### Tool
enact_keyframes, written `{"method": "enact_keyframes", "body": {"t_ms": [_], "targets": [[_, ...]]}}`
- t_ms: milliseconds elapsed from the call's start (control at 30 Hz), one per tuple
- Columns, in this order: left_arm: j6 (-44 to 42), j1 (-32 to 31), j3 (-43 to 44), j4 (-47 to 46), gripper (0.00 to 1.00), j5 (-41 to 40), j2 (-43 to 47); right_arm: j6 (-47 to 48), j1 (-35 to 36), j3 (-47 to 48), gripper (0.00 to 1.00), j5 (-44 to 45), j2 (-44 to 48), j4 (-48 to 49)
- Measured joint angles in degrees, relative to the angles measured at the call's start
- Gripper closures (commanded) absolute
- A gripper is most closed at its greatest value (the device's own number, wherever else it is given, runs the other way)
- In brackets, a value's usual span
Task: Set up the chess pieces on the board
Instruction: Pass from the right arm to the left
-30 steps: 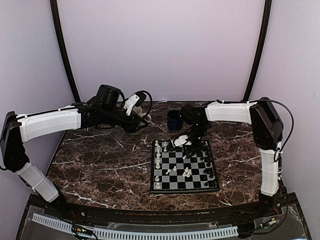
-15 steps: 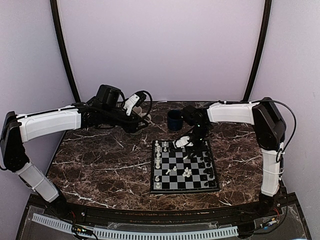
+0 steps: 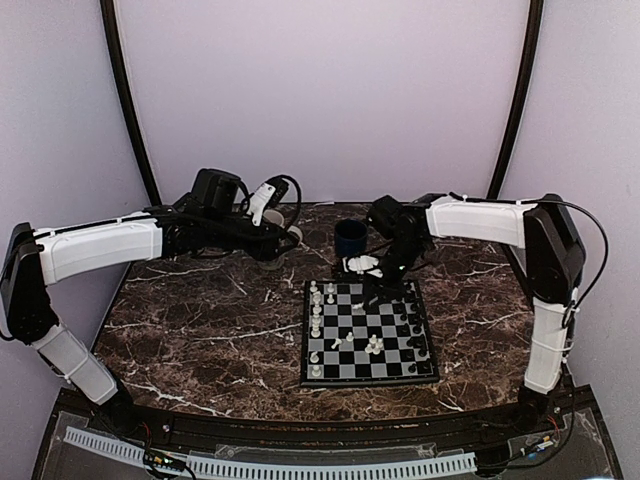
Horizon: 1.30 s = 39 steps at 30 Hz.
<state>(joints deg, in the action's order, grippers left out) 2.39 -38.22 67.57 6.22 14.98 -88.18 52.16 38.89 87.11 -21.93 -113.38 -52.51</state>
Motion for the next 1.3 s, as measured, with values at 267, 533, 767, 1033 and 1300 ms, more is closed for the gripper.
{"method": "enact_keyframes", "body": {"t_ms": [267, 533, 767, 1033, 1300], "targets": [[12.31, -0.07, -3.26, -9.09, 0.63, 5.46, -0.52, -13.60, -3.23, -0.59, 0.82, -13.42, 8.04, 7.15], [24.61, -5.46, -5.51, -22.36, 0.63, 10.14, -7.91, -20.06, -3.85, -2.29, 0.82, -16.94, 10.88, 10.91], [30.45, -9.60, -5.44, -29.79, 0.63, 12.37, -13.57, -21.49, -4.04, -3.80, 0.82, -17.33, 10.95, 12.44], [33.24, -9.51, -4.50, -33.05, 0.75, 12.48, -15.89, -21.66, -4.09, -6.10, 0.82, -17.79, 12.70, 13.14], [34.73, -9.53, -3.82, -35.89, 0.86, 13.99, -16.85, -21.64, -4.15, -6.45, 0.80, -18.32, 13.55, 13.73]]}}
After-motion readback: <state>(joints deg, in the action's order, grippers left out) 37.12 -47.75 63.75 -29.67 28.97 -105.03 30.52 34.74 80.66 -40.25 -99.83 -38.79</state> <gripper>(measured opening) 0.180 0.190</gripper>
